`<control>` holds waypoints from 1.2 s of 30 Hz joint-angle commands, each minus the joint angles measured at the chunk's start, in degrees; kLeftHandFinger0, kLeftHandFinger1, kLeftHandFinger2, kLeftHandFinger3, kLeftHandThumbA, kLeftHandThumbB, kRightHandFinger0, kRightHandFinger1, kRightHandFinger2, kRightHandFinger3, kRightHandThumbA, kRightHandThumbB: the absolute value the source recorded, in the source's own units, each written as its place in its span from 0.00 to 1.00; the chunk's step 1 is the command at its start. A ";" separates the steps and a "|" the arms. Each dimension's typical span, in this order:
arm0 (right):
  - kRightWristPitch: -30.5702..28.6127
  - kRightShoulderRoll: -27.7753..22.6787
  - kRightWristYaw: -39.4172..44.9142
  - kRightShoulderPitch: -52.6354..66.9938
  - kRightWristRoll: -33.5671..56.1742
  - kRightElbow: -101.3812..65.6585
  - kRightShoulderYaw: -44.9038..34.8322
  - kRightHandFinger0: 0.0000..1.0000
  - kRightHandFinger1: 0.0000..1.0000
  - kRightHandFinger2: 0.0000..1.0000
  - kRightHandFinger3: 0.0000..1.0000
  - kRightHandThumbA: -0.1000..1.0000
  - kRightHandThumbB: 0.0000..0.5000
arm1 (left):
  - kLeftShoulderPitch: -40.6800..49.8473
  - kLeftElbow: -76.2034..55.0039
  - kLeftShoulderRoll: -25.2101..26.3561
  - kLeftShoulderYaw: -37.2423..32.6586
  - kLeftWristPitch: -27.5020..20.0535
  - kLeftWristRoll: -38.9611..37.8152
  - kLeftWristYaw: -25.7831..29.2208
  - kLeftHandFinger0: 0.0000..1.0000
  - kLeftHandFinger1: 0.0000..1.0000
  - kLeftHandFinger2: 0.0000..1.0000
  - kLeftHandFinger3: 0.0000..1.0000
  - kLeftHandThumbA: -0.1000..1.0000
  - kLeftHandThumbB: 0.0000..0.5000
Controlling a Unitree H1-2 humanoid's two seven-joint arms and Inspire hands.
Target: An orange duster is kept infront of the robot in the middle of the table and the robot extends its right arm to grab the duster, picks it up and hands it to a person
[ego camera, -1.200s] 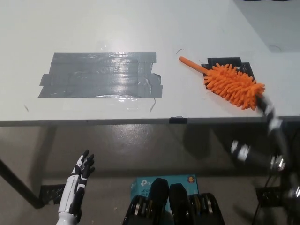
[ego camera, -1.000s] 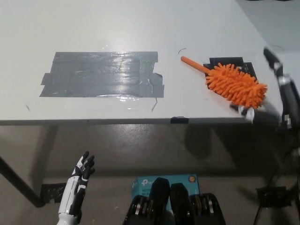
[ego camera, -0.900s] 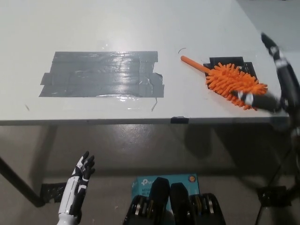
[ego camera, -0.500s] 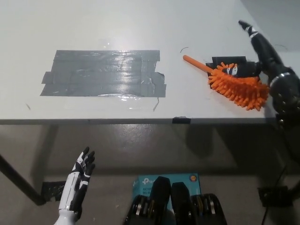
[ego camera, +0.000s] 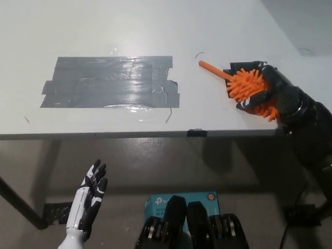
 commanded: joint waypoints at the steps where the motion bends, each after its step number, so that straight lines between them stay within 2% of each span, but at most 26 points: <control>1: -1.38 0.52 0.36 -2.61 -0.80 4.17 1.34 1.00 1.00 1.00 1.00 1.00 0.80 | -0.89 -0.71 0.61 0.20 -1.18 0.15 0.50 1.00 1.00 1.00 1.00 0.87 0.44; 6: -1.48 0.08 1.05 -3.64 -1.51 6.85 2.79 1.00 1.00 1.00 1.00 0.99 0.77 | -1.21 -0.70 0.56 0.18 -1.25 0.21 0.57 1.00 1.00 1.00 1.00 0.86 0.43; 9: 1.24 -0.25 3.42 -5.12 -3.29 9.21 5.42 1.00 1.00 1.00 1.00 1.00 0.77 | -1.55 -0.70 0.58 0.14 -1.30 0.47 0.67 1.00 1.00 1.00 1.00 0.87 0.44; 10: 2.03 -0.27 3.84 -5.85 -3.06 10.96 5.75 1.00 1.00 1.00 1.00 0.77 0.70 | -1.56 -1.00 0.59 0.10 -1.01 0.41 0.55 1.00 1.00 1.00 1.00 0.87 0.45; 11: 2.84 -0.12 3.80 -6.24 -2.27 11.99 5.23 1.00 1.00 1.00 1.00 0.69 0.69 | -1.56 -1.13 0.61 0.08 -0.90 0.30 0.43 1.00 1.00 1.00 1.00 0.87 0.45; 12: 2.44 -0.25 3.85 -6.13 -1.44 12.34 4.68 0.90 0.80 0.96 1.00 0.33 0.70 | -1.56 -1.27 0.63 0.12 -0.71 0.13 0.34 1.00 1.00 1.00 1.00 0.87 0.45; 13: 2.26 -0.48 4.93 -6.17 -1.99 12.72 5.59 0.34 0.39 0.60 1.00 0.14 0.61 | -1.55 -1.35 0.64 0.13 -0.61 0.10 0.32 1.00 1.00 1.00 1.00 0.87 0.45; 14: 1.77 -0.81 7.23 -6.44 -3.82 13.58 8.00 0.02 0.14 0.35 1.00 0.01 0.49 | -1.54 -1.39 0.65 0.11 -0.61 0.22 0.37 1.00 1.00 1.00 1.00 0.88 0.46; 15: 0.90 -1.13 8.94 -7.04 -5.13 14.55 9.76 0.00 0.12 0.32 1.00 0.00 0.46 | -2.08 -1.37 0.79 0.12 -0.47 0.31 0.36 1.00 1.00 1.00 1.00 0.88 0.46; 16: 0.69 -1.26 9.64 -7.04 -5.35 14.60 10.39 0.00 0.09 0.29 1.00 0.00 0.47 | -2.34 -1.20 0.85 0.14 -0.60 0.26 0.32 1.00 1.00 1.00 1.00 0.88 0.46; 17: 0.49 -1.46 9.90 -6.94 -5.05 14.51 10.65 0.04 0.19 0.37 1.00 0.00 0.43 | -2.60 -1.02 0.87 0.12 -0.73 0.36 0.37 1.00 1.00 1.00 1.00 0.88 0.44; 21: 0.27 -1.81 10.73 -7.06 -4.49 13.84 11.43 0.02 0.32 0.38 1.00 0.00 0.34 | -2.91 -1.01 0.89 0.09 -0.76 0.54 0.49 1.00 1.00 1.00 1.00 0.88 0.43; 22: 0.61 -1.86 11.08 -7.06 -3.83 13.17 10.95 0.06 0.39 0.43 1.00 0.00 0.33 | -2.87 -1.06 0.94 0.11 -0.78 0.43 0.40 0.99 1.00 1.00 1.00 0.88 0.42; 24: 0.59 -2.09 10.96 -6.78 -3.70 11.89 10.83 0.10 0.45 0.50 1.00 0.00 0.31 | -2.86 -1.08 0.91 0.17 -0.64 0.13 0.31 0.98 1.00 1.00 1.00 0.88 0.42; 26: 0.76 -2.27 11.05 -6.91 -3.75 10.74 10.74 0.11 0.48 0.55 1.00 0.00 0.27 | -3.15 -1.06 0.88 0.31 -0.57 -0.32 0.21 0.98 1.00 1.00 1.00 0.87 0.40; 28: 1.76 -2.67 11.70 -6.44 -2.73 7.65 9.65 0.12 0.49 0.58 1.00 0.00 0.33 | -3.22 -1.09 0.87 0.37 -0.60 -0.24 0.36 0.96 1.00 1.00 1.00 0.88 0.37; 32: 1.52 -3.08 12.95 -5.95 -1.99 5.69 8.81 0.12 0.49 0.58 1.00 0.00 0.33 | -3.25 -0.96 0.94 0.40 -0.94 -0.15 0.42 0.96 1.00 1.00 1.00 0.88 0.36; 34: 1.20 -3.65 14.30 -4.67 1.86 1.69 5.21 0.05 0.41 0.51 1.00 0.00 0.37 | -3.39 -0.79 0.87 0.43 -0.86 -0.23 0.47 0.96 1.00 1.00 1.00 0.89 0.34; 35: 1.11 -3.69 14.65 -4.00 4.11 0.14 2.76 0.01 0.42 0.61 0.56 0.00 0.41 | -3.42 -0.75 0.87 0.45 -0.83 -0.17 0.51 0.95 1.00 1.00 1.00 0.91 0.33; 36: 1.37 -3.58 14.76 -3.56 5.18 -0.78 1.10 0.01 0.45 0.71 0.52 0.00 0.41 | -3.44 -0.73 0.88 0.45 -0.80 -0.14 0.53 0.95 1.00 1.00 1.00 0.91 0.33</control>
